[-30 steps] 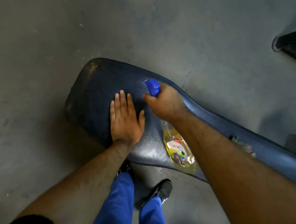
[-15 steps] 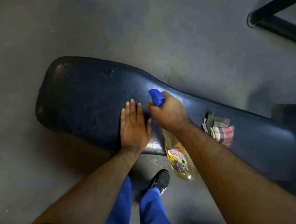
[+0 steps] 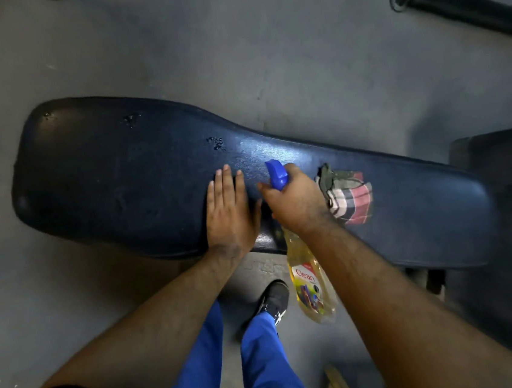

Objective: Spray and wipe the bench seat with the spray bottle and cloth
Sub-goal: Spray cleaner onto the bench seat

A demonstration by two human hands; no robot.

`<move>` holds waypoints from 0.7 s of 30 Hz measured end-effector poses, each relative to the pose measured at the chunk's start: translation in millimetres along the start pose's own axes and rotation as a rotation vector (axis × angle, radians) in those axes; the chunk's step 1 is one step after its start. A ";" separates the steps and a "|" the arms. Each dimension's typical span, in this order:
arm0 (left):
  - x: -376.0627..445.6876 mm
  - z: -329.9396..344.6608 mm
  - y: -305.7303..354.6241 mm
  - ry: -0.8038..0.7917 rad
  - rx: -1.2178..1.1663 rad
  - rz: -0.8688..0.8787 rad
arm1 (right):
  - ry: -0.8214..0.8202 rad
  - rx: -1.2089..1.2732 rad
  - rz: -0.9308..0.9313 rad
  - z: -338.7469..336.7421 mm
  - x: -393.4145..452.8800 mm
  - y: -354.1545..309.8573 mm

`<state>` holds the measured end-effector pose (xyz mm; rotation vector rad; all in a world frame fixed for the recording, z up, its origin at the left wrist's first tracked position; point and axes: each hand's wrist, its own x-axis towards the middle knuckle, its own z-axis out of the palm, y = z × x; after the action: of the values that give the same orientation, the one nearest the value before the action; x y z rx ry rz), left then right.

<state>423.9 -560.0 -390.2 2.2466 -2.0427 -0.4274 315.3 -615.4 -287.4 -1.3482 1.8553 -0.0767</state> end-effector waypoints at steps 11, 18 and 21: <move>0.6 30.1 20.5 0.076 0.076 -0.038 | 0.083 0.020 0.056 -15.4 9.6 59.9; 0.1 23.3 18.9 0.060 0.021 -0.046 | -0.003 0.064 0.008 -6.2 -28.1 86.8; -8.7 11.2 10.1 0.098 -0.053 -0.029 | -0.040 0.077 0.032 7.7 -53.5 89.6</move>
<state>410.7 -551.1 -397.2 2.2223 -1.9317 -0.3611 256.4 -530.7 -305.3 -1.2578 1.8213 -0.1030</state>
